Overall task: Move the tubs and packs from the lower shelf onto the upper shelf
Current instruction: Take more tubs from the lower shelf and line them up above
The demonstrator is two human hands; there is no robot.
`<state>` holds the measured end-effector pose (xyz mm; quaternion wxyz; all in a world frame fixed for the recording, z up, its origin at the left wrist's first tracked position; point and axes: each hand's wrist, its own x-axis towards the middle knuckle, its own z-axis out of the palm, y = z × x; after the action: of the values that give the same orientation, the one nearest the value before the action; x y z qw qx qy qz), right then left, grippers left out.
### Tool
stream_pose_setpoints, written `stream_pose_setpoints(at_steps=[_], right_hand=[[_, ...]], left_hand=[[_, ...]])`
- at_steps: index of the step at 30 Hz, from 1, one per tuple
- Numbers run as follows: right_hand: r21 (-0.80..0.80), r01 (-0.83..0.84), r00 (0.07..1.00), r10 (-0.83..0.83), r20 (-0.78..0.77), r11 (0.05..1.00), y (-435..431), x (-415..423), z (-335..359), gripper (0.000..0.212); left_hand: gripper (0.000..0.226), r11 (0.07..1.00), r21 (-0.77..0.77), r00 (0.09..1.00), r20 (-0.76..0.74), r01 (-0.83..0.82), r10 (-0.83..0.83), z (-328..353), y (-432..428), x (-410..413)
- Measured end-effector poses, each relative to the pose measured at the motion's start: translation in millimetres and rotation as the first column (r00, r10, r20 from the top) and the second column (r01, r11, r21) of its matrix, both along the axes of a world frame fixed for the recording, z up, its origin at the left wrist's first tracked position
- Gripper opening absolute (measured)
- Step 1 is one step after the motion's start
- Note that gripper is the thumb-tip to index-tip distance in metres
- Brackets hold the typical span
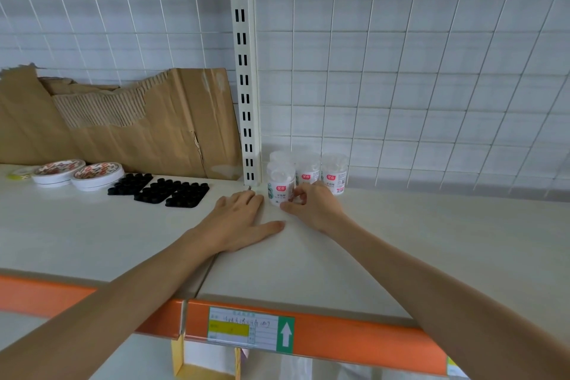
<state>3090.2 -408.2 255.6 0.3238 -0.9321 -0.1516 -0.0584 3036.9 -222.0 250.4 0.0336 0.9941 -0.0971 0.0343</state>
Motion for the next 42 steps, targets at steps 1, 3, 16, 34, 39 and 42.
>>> stream_pose_setpoints(at_steps=[1,3,16,34,39,42], right_hand=[[-0.003,0.005,1.000,-0.005,0.000,1.000,0,0,0,0.034],[-0.006,0.012,1.000,-0.012,-0.002,1.000,0,1,-2,0.037],[-0.004,0.029,0.999,-0.029,-0.017,1.000,-1,-1,-3,0.046],[-0.207,0.126,0.975,-0.082,0.208,0.970,-57,-94,19,0.046],[-0.198,0.150,0.962,-0.097,0.254,0.969,-81,-130,28,0.047],[-0.218,0.173,0.954,-0.108,0.281,0.961,-103,-156,32,0.050]], left_hand=[[0.100,1.000,0.002,1.000,-0.002,-0.001,0.001,0,-1,0],[0.092,1.000,0.003,1.000,-0.003,-0.001,0.001,1,-2,-1],[0.098,1.000,0.013,1.000,-0.025,-0.003,0.003,5,-3,-5],[0.091,0.997,0.067,0.998,0.049,-0.031,0.028,38,-17,-52],[0.091,0.996,0.081,0.984,0.176,0.023,-0.037,55,-50,-98],[0.092,0.993,0.101,0.972,0.217,0.067,-0.087,61,-82,-124]])
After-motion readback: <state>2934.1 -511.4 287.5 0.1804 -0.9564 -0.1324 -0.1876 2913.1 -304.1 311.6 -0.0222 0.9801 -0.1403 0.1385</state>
